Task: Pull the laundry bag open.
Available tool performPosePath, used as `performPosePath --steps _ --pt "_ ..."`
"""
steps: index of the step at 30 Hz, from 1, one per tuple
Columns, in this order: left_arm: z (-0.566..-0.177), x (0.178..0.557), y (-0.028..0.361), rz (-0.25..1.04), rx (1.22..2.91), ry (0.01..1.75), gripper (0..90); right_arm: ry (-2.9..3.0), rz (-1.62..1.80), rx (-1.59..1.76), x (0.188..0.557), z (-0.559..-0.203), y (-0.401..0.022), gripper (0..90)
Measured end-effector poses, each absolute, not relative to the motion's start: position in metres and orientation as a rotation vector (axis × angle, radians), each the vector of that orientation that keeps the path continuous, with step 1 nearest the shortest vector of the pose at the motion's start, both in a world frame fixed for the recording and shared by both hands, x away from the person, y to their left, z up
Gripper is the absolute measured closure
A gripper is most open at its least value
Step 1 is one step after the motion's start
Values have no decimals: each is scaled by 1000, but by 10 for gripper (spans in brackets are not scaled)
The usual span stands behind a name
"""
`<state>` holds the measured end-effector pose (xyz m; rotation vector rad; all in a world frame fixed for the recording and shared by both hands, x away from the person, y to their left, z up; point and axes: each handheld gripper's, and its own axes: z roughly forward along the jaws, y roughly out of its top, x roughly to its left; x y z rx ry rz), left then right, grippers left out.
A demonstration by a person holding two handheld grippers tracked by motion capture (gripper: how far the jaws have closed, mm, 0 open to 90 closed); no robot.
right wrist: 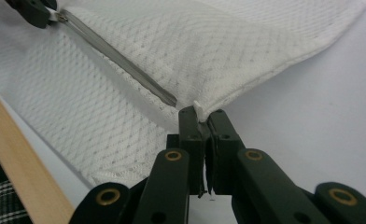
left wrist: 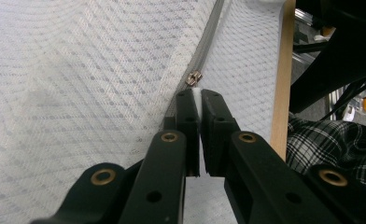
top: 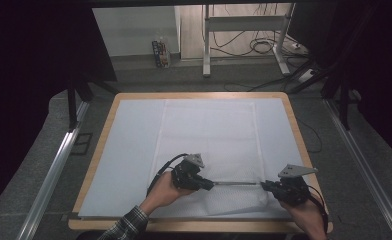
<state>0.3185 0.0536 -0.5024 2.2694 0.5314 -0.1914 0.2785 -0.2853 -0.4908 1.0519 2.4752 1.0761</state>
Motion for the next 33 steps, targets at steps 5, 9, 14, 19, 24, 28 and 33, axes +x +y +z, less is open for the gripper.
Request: performPosePath --steps 5,9,14,19,24,28,33 --pt "-503 317 58 -192 2262 545 873 2476 1065 1053 278 -490 -285 853" --pt "-503 317 67 -195 2249 569 873 2476 1072 1066 279 -491 -286 854" --pt "-504 315 74 -193 2248 580 873 2476 1069 1061 279 -491 -286 854" --pt "-506 313 84 -192 2245 605 873 2477 1065 1063 279 -492 -286 854" --pt "-505 310 92 -180 2243 615 874 2480 1059 1055 279 -492 -286 854" --pt "-506 307 99 -161 2246 633 873 2476 1055 1060 279 -492 -286 854" --pt "-507 305 113 -152 2239 668 874 2470 1051 1067 280 -492 -288 854"
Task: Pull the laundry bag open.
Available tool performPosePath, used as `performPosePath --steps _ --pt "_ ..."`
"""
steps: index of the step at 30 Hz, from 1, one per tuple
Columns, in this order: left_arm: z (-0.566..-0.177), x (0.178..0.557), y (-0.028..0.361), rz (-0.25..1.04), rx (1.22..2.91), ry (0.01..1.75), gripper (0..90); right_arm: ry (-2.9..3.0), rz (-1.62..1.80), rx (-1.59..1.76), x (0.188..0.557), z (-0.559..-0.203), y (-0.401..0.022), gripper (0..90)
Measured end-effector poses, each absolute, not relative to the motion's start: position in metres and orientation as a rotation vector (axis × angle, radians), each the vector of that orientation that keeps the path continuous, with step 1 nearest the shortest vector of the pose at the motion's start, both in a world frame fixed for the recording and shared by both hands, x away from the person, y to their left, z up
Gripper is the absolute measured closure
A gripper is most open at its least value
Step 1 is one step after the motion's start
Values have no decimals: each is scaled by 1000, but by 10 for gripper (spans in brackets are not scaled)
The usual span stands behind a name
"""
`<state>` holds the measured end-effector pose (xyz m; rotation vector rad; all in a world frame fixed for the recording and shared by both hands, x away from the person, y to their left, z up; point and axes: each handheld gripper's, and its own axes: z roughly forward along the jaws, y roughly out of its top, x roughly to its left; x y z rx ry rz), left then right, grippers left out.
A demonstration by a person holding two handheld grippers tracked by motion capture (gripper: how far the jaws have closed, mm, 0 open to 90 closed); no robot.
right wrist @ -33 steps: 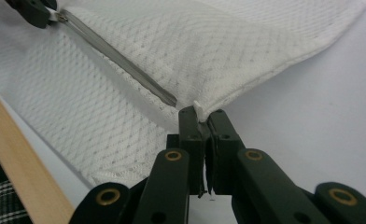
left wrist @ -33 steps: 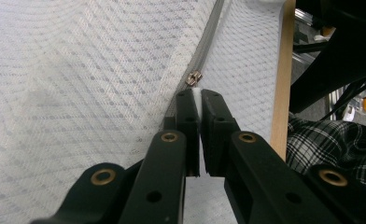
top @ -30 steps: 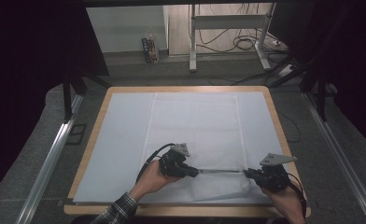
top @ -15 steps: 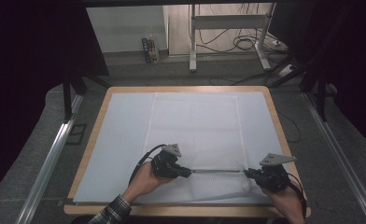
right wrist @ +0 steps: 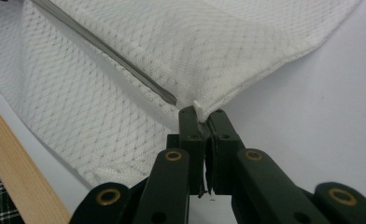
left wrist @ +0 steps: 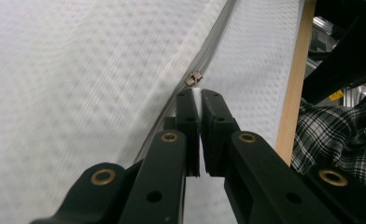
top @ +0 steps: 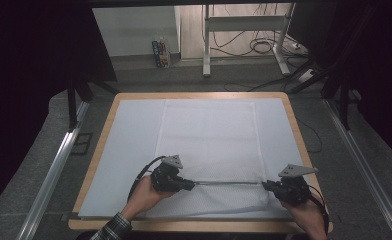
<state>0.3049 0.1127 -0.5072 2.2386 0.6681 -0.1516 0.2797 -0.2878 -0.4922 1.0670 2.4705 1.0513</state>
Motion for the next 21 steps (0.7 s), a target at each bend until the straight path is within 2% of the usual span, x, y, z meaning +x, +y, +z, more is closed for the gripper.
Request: performPosePath --steps 21 --pt "-515 291 152 -149 2209 766 874 2475 1044 1062 280 -493 -288 854"
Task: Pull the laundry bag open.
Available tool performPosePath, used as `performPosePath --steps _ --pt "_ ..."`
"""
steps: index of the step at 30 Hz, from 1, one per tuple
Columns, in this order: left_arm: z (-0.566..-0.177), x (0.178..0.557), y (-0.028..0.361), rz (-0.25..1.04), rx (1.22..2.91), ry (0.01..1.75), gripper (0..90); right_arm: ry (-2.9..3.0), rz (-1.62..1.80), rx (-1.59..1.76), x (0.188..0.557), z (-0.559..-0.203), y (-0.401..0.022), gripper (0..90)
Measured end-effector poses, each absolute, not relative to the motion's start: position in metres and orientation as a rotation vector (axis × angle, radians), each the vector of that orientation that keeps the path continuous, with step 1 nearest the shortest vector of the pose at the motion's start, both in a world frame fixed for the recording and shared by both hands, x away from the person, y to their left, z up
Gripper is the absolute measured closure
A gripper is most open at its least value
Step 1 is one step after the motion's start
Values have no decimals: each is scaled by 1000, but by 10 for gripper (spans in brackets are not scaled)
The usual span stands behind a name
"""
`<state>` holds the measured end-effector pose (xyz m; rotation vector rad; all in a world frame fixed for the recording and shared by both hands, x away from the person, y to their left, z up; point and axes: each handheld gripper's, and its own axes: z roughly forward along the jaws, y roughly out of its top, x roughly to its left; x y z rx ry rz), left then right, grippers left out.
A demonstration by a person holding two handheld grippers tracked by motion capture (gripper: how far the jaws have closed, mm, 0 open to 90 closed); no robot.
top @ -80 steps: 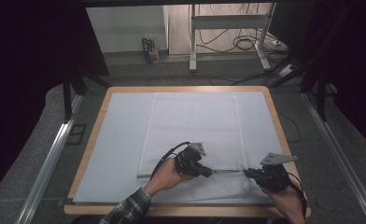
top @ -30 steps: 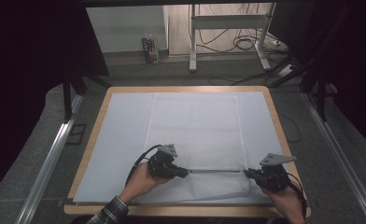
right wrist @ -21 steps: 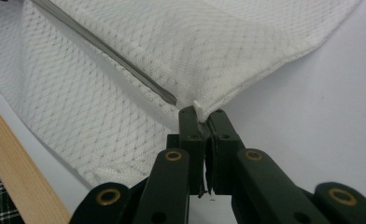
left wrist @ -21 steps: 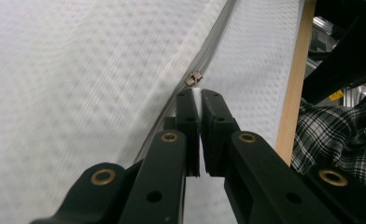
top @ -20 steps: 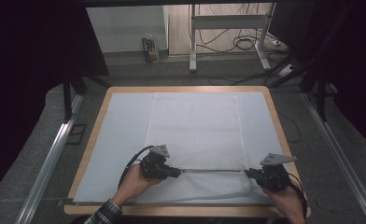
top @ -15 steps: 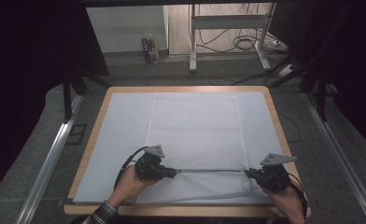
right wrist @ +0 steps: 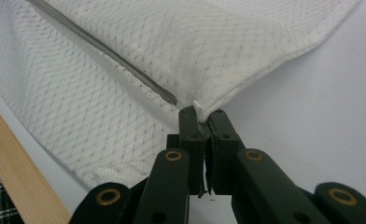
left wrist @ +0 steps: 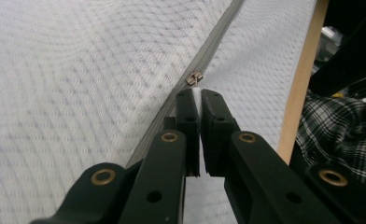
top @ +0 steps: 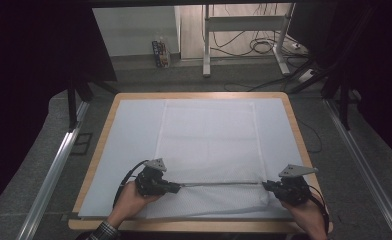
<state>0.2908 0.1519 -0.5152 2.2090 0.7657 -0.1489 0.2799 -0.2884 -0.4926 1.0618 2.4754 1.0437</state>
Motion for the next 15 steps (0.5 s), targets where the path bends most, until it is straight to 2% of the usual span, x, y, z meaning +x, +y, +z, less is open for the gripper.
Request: performPosePath --steps 15 --pt "-516 281 184 -135 2176 844 873 2485 1031 1068 280 -494 -288 853"
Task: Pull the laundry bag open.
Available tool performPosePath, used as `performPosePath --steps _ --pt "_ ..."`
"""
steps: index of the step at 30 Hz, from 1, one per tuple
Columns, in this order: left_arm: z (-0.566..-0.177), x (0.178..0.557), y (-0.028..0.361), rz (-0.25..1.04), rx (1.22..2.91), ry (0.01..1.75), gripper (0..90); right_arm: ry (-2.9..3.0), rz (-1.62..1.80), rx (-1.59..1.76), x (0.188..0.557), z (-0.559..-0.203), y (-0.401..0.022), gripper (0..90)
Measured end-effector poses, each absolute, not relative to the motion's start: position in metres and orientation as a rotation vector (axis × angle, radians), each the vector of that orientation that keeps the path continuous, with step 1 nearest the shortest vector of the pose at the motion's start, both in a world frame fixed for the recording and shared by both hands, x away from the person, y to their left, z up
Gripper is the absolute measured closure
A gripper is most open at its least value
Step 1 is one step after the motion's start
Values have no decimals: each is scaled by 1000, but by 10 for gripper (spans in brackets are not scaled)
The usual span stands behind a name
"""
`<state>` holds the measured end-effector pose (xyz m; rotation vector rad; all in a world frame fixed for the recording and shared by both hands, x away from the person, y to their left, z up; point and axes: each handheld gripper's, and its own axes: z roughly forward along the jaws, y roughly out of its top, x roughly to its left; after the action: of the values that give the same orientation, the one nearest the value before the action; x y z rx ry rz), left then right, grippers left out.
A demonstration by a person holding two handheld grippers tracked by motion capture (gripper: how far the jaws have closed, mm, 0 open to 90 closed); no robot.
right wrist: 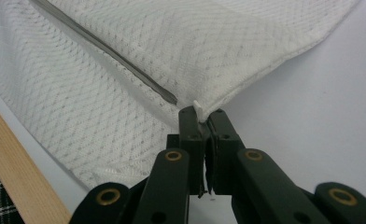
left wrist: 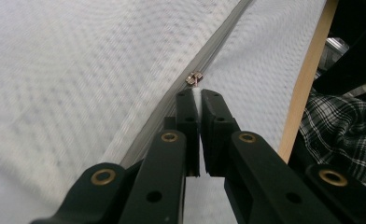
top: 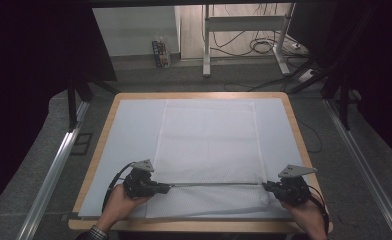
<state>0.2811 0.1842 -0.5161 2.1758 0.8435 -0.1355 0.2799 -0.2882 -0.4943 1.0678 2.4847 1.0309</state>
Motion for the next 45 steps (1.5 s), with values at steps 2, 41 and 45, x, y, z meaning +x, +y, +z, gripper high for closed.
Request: performPosePath --steps 2,41,45 --pt "-517 280 188 -137 2173 851 873 2484 1030 1068 280 -494 -288 853" --pt "-526 261 247 -69 2140 1028 872 2502 1006 1091 279 -496 -289 855" --pt "-524 261 242 -40 2172 1022 872 2500 995 1091 279 -497 -289 854"
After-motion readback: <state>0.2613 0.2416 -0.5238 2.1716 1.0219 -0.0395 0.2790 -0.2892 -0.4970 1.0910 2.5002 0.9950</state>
